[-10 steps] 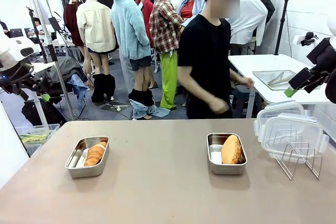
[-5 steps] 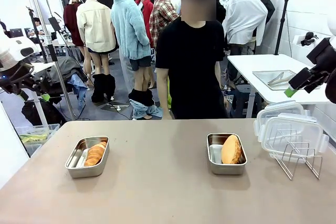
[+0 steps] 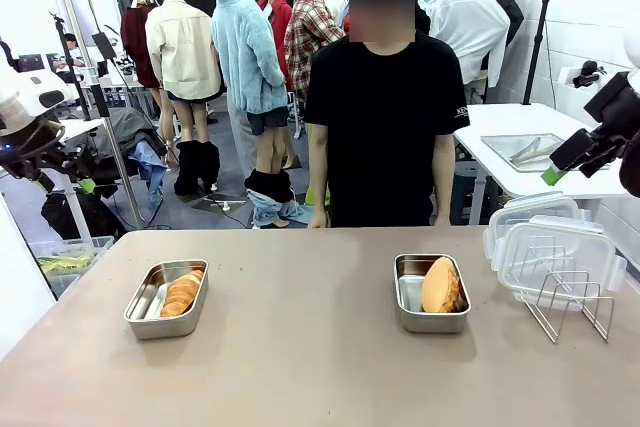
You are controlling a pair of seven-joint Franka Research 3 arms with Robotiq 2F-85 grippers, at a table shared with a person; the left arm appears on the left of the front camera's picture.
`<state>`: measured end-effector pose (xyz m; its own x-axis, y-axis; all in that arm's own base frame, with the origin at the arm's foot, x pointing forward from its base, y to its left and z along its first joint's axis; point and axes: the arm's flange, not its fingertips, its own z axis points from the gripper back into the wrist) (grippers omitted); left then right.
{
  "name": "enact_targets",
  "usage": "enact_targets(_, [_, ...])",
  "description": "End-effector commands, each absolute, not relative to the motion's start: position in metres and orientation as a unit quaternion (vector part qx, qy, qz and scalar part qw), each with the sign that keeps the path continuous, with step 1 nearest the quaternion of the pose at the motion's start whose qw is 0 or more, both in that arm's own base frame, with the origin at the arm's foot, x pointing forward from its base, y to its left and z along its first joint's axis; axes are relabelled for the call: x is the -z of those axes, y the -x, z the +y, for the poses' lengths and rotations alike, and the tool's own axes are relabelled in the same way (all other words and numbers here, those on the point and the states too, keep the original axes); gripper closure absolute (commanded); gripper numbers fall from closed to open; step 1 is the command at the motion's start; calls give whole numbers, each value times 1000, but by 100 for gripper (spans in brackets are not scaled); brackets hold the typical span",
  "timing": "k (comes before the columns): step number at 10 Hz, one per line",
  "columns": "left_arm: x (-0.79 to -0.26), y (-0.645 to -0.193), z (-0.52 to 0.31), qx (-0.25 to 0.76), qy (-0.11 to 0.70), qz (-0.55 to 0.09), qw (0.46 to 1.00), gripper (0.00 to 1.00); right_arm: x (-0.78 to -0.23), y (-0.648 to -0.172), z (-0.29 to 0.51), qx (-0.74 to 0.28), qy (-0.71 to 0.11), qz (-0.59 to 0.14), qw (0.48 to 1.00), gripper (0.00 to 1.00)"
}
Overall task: Place the bread in airtight containers.
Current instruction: Pick up one Airtight Container lid and hand it to the human.
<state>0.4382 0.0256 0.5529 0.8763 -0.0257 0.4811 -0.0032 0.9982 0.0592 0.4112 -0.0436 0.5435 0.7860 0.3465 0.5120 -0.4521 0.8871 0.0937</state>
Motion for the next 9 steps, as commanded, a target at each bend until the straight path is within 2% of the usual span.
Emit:
enact_targets(1, [-554,-437,26,-4,-30,-250,968,26,-540,-413,-42,-205,-107,-252,940,2])
enact_targets(9, [-554,-437,26,-4,-30,-250,968,26,-540,-413,-42,-205,-107,-252,940,2])
